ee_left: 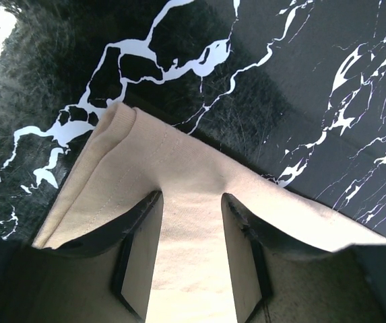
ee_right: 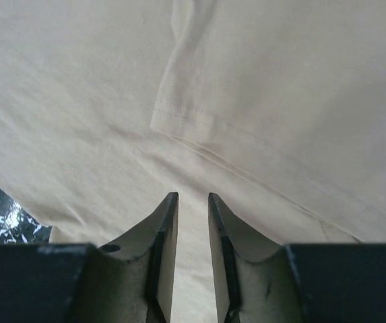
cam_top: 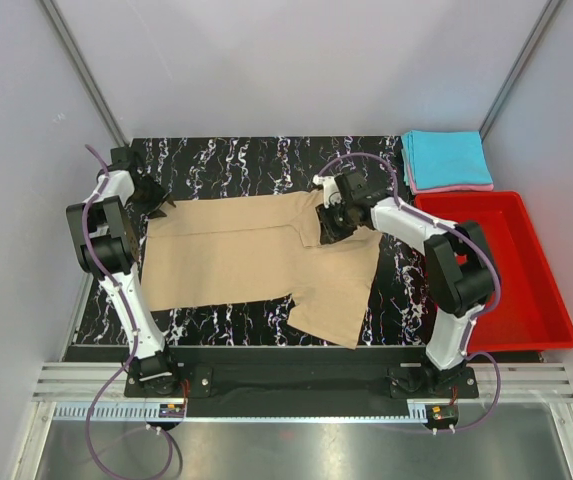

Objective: Fold and stack the t-shirts
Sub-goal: Fold the tshirt

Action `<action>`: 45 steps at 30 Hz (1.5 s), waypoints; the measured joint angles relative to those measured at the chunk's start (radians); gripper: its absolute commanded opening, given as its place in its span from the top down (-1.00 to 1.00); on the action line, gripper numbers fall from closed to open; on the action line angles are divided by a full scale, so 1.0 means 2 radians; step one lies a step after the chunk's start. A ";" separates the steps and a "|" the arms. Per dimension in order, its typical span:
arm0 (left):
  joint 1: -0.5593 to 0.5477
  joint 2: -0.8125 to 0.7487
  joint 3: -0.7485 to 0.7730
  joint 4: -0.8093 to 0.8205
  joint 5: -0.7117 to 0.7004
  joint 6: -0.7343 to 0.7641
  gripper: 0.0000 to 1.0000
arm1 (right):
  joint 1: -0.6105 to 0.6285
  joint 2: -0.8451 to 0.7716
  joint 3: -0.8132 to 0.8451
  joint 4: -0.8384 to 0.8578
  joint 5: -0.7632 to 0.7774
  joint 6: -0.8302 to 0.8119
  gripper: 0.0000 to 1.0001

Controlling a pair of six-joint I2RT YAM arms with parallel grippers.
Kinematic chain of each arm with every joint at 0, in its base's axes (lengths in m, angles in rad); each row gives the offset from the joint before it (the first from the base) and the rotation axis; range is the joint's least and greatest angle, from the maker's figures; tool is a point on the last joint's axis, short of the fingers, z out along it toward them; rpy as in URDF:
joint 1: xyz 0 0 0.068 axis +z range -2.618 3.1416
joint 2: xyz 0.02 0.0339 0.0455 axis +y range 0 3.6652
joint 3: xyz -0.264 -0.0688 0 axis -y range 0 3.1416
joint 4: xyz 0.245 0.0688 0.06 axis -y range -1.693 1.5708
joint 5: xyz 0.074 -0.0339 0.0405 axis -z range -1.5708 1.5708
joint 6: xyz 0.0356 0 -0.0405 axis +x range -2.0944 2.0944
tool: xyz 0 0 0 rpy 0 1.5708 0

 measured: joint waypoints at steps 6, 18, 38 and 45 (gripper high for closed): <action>0.001 0.000 0.002 -0.003 0.000 0.000 0.06 | -0.016 -0.002 0.040 -0.003 0.046 0.043 0.25; 0.002 0.005 0.009 -0.010 0.001 0.002 0.05 | -0.121 0.194 0.340 -0.027 0.049 0.071 0.12; 0.003 0.006 0.012 -0.011 -0.003 0.001 0.04 | -0.147 0.317 0.386 0.025 0.027 0.152 0.93; 0.008 0.007 0.013 -0.008 -0.007 -0.015 0.03 | -0.186 0.243 0.225 0.142 0.023 0.246 0.93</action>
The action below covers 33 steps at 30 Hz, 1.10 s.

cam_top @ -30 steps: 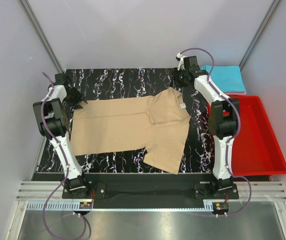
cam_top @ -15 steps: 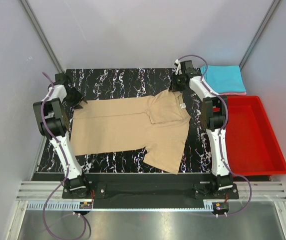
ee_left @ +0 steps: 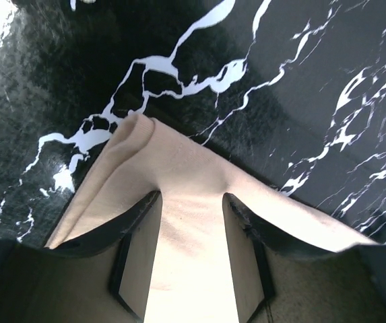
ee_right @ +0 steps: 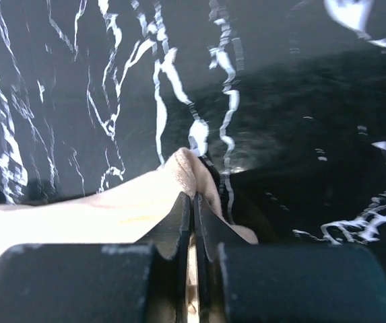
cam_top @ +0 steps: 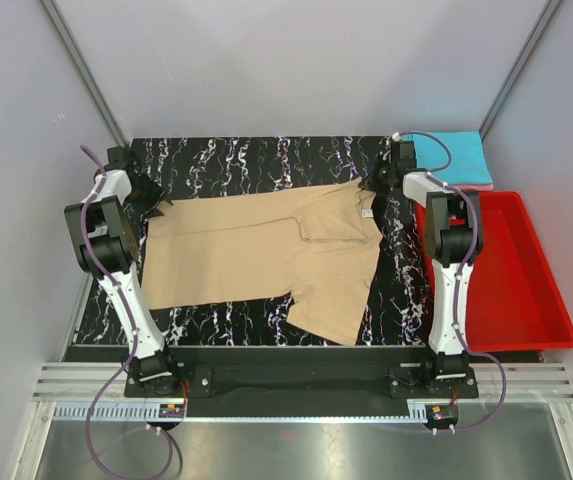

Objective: Fold and stack the t-shirts
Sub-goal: Fold the tshirt

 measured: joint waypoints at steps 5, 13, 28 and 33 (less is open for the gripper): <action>-0.002 0.009 0.003 0.027 0.027 -0.020 0.02 | -0.011 -0.006 -0.033 0.059 -0.023 0.057 0.91; -0.012 0.054 0.065 0.044 0.052 -0.043 0.02 | -0.011 -0.006 -0.046 0.106 -0.022 0.128 0.43; -0.015 0.074 0.097 0.037 0.052 -0.048 0.02 | -0.011 0.007 0.020 0.089 -0.011 0.142 0.36; -0.015 0.074 0.097 0.037 0.052 -0.049 0.02 | -0.011 0.008 0.027 0.048 0.005 0.130 0.34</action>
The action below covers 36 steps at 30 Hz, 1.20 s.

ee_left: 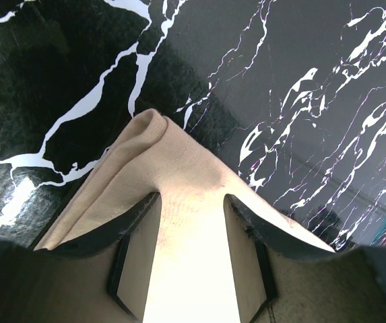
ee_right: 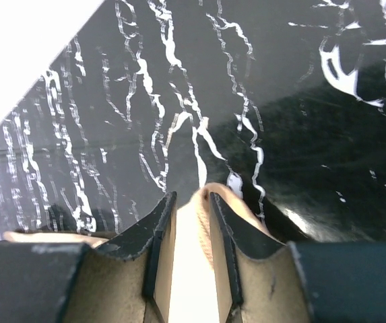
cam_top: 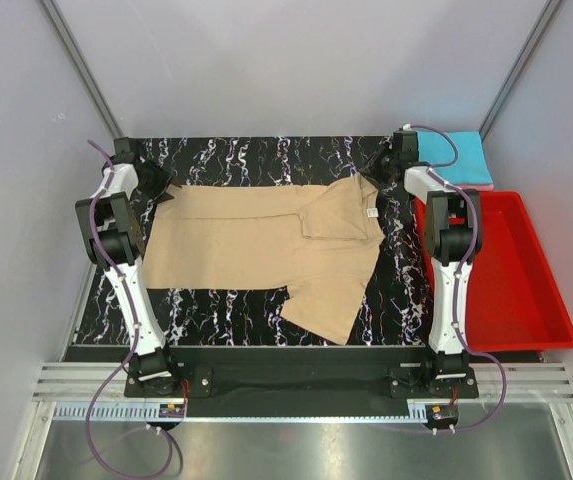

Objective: Fold and stack the t-shirts
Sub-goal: Fold the tshirt

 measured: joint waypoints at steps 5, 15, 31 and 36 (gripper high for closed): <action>0.000 0.000 0.000 0.000 0.000 0.000 0.02 | 0.000 0.004 0.018 -0.029 0.003 -0.016 0.36; 0.000 0.000 0.000 0.000 0.000 -0.001 0.02 | 0.000 0.023 0.041 -0.041 -0.001 -0.025 0.37; 0.001 0.000 0.000 -0.001 -0.005 -0.005 0.04 | 0.000 0.027 0.017 -0.015 0.017 -0.024 1.00; 0.001 0.000 -0.001 0.000 -0.022 -0.018 0.04 | 0.000 -0.001 -0.052 0.044 0.055 -0.010 1.00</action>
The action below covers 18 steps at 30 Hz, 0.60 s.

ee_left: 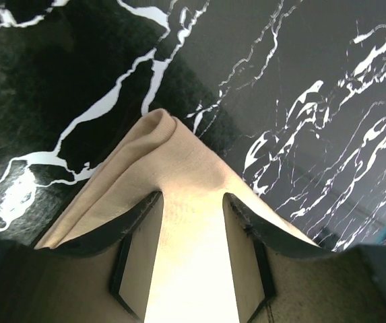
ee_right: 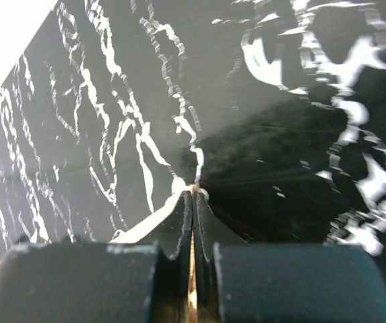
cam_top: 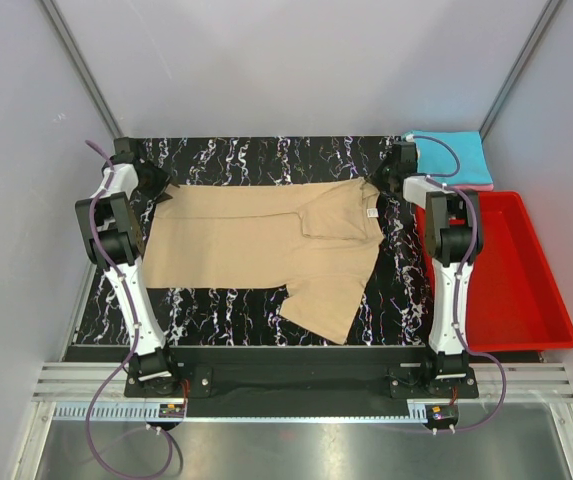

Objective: Fold and stack the t-shirts
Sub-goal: Fold the tshirt

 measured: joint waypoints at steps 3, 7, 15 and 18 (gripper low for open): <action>0.000 -0.002 -0.002 0.002 -0.009 -0.010 0.05 | 0.000 -0.019 -0.035 0.027 0.028 0.010 1.00; 0.000 -0.004 -0.004 0.003 -0.025 -0.021 0.04 | 0.001 -0.039 -0.072 0.053 0.054 0.018 1.00; 0.001 -0.006 -0.009 0.026 0.004 -0.020 -0.15 | 0.001 -0.041 -0.061 0.094 0.006 0.006 0.52; 0.001 -0.007 -0.010 0.026 0.024 -0.012 -0.23 | 0.000 -0.047 -0.059 0.085 0.004 -0.004 0.34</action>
